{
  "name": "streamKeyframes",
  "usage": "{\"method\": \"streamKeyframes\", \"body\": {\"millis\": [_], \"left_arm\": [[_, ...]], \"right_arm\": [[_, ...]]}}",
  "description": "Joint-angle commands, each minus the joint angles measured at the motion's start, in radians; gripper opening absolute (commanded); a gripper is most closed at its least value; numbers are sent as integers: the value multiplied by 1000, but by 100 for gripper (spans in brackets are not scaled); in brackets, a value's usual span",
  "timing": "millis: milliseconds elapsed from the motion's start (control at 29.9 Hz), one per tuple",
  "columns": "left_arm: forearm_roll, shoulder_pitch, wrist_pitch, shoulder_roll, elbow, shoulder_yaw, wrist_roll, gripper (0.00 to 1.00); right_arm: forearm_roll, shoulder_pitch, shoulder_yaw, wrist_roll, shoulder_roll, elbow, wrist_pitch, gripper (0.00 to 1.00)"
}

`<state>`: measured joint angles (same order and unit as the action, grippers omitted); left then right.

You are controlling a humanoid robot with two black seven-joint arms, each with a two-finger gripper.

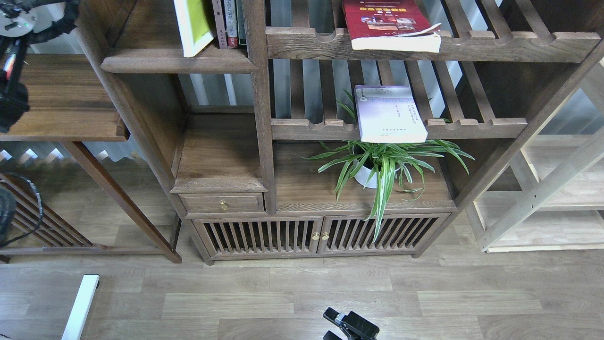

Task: Organize books on shelf
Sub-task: 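Push the yellow-green book into the top shelf and release it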

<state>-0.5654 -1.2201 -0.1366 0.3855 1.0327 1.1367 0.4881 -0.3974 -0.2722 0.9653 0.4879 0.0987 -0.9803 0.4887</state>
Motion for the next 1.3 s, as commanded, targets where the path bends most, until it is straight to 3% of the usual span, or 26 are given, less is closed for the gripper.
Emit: {"method": "streamKeyframes", "body": {"millis": [0,134,602,836,936,1103,1270], "left_arm": [[1,10,2,24,0,-14,1,48],[-1,8,6,12,-3,-31,1,56],[4,2,31,-36,10,-48,1,60],[15,2,44,-86,36,-43,1,67],[79,33,107,-83,102,-38,1,74],[211,154,236,-59,295,-43,1,75],[220,263,258,-17,427,-23,1,78]], "right_arm": [[0,-1,1,0,1,0,0,82],[0,2,0,0,-1,0,0,82],[0,11,1,0,4,0,0,82],[0,13,3,0,4,2,0,82],[-1,13,9,0,6,2,0,82],[-6,16,12,0,4,3,0,82],[-6,18,12,0,-1,6,0,82]]}}
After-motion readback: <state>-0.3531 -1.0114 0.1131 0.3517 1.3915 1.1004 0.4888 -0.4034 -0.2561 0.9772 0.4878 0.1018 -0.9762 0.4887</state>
